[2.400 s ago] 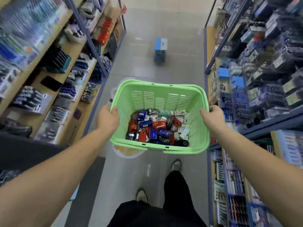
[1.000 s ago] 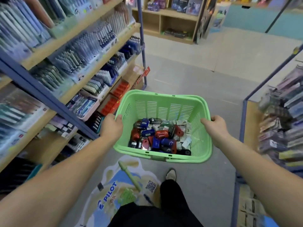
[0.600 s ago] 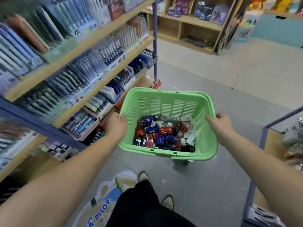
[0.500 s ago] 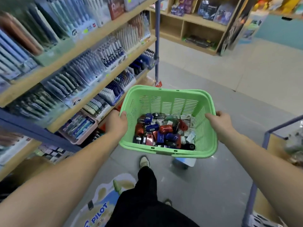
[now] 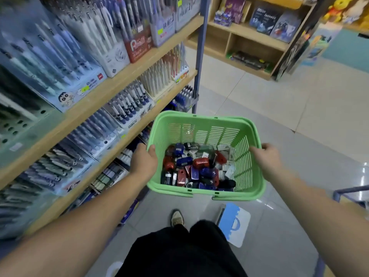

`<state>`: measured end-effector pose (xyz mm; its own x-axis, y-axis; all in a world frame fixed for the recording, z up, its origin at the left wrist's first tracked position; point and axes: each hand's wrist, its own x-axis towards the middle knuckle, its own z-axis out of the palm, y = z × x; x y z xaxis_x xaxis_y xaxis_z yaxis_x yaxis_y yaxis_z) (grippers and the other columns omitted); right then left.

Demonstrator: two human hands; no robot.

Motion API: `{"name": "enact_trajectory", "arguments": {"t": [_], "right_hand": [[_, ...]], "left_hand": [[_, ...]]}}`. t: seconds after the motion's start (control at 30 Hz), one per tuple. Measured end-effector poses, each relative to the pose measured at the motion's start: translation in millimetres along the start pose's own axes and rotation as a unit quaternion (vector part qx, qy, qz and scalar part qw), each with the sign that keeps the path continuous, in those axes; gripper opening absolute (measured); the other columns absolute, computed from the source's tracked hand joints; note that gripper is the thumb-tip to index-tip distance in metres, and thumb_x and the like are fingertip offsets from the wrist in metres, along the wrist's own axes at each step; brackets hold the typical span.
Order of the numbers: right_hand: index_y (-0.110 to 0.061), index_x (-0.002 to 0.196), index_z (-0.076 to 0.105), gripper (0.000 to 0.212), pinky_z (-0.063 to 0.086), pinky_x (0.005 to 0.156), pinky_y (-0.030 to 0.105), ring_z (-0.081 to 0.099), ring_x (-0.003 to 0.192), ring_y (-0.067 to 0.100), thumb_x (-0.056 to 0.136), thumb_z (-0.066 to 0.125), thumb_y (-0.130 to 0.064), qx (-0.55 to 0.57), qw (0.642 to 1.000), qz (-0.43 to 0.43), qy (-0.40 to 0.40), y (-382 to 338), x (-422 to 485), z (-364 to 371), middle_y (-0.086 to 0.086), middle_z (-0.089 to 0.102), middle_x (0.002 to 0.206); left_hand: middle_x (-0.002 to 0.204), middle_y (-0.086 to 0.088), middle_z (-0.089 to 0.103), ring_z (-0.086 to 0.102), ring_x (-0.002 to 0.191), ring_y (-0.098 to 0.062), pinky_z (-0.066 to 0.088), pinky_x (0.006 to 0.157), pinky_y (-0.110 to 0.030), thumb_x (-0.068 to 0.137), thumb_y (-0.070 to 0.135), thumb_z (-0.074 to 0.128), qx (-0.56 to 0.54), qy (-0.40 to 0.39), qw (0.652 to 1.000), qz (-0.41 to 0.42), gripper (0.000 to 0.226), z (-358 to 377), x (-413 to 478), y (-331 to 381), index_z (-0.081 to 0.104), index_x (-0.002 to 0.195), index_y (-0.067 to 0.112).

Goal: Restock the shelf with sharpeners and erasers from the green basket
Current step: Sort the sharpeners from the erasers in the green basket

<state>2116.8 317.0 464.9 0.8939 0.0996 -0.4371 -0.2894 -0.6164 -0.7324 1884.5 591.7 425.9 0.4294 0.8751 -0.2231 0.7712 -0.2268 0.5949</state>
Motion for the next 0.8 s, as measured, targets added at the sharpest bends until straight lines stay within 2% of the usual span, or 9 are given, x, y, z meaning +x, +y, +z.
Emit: {"name": "enact_trajectory", "arguments": {"t": [0.07,0.2,0.33,0.4,0.57,0.67,0.8], "right_hand": [[-0.008,0.101,0.067,0.027,0.062,0.08,0.054,0.073,0.085,0.037,0.083,0.068,-0.028,-0.01,1.0,0.0,0.001,-11.8,23.8,6.4,0.016,0.073,0.089],[-0.019,0.088,0.06,0.013,0.061,0.082,0.056,0.072,0.085,0.037,0.088,0.07,-0.027,-0.044,0.999,-0.013,-0.006,-43.8,56.9,13.6,0.016,0.073,0.089],[-0.006,0.102,0.063,0.023,0.061,0.082,0.058,0.073,0.085,0.039,0.091,0.07,-0.024,-0.081,0.996,-0.018,-0.034,-70.4,98.2,23.1,0.022,0.073,0.09],[-0.005,0.094,0.063,0.016,0.062,0.081,0.058,0.073,0.084,0.041,0.093,0.068,-0.02,-0.106,0.992,-0.034,-0.056,-81.4,119.7,28.7,0.026,0.072,0.091],[-0.003,0.102,0.064,0.026,0.062,0.079,0.06,0.074,0.081,0.04,0.093,0.068,-0.027,-0.161,0.976,-0.06,-0.131,-90.8,194.4,53.7,0.023,0.074,0.089],[-0.005,0.107,0.061,0.031,0.062,0.078,0.06,0.074,0.082,0.039,0.09,0.069,-0.03,-0.2,0.96,-0.067,-0.181,-88.3,245.4,75.5,0.021,0.073,0.091],[-0.007,0.105,0.059,0.03,0.062,0.079,0.059,0.073,0.082,0.039,0.088,0.073,-0.028,-0.238,0.941,-0.088,-0.223,-88.0,287.7,93.5,0.019,0.072,0.092]], "left_hand": [[0.078,-0.007,0.053,0.05,0.063,-0.025,0.026,0.05,-0.033,0.109,0.038,0.044,0.004,-0.002,1.0,0.0,0.033,2.3,16.5,5.8,0.048,0.097,0.007],[0.078,-0.007,0.057,0.056,0.065,-0.027,0.038,0.054,-0.035,0.108,0.039,0.046,0.003,-0.009,1.0,-0.007,0.034,10.6,43.6,15.5,0.052,0.099,0.007],[0.082,-0.01,0.06,0.061,0.076,-0.035,0.042,0.061,-0.038,0.106,0.038,0.049,-0.006,-0.004,1.0,-0.026,0.036,25.0,62.0,23.1,0.055,0.097,0.004],[0.085,-0.014,0.062,0.061,0.078,-0.036,0.044,0.062,-0.039,0.105,0.038,0.051,-0.006,0.003,0.999,-0.045,0.036,34.2,70.6,25.0,0.055,0.095,0.003],[0.07,-0.001,0.048,0.051,0.067,-0.029,0.034,0.061,-0.036,0.106,0.034,0.05,-0.005,0.03,0.994,-0.11,0.031,69.5,79.0,32.0,0.048,0.088,0.009],[0.073,-0.003,0.056,0.055,0.065,-0.025,0.038,0.059,-0.035,0.107,0.045,0.045,-0.03,0.049,0.985,-0.164,0.038,102.2,81.3,36.2,0.055,0.097,0.01],[0.09,-0.018,0.064,0.063,0.079,-0.037,0.045,0.063,-0.04,0.109,0.048,0.038,-0.017,0.051,0.975,-0.213,0.046,139.1,63.6,40.0,0.053,0.11,0.005]]}}
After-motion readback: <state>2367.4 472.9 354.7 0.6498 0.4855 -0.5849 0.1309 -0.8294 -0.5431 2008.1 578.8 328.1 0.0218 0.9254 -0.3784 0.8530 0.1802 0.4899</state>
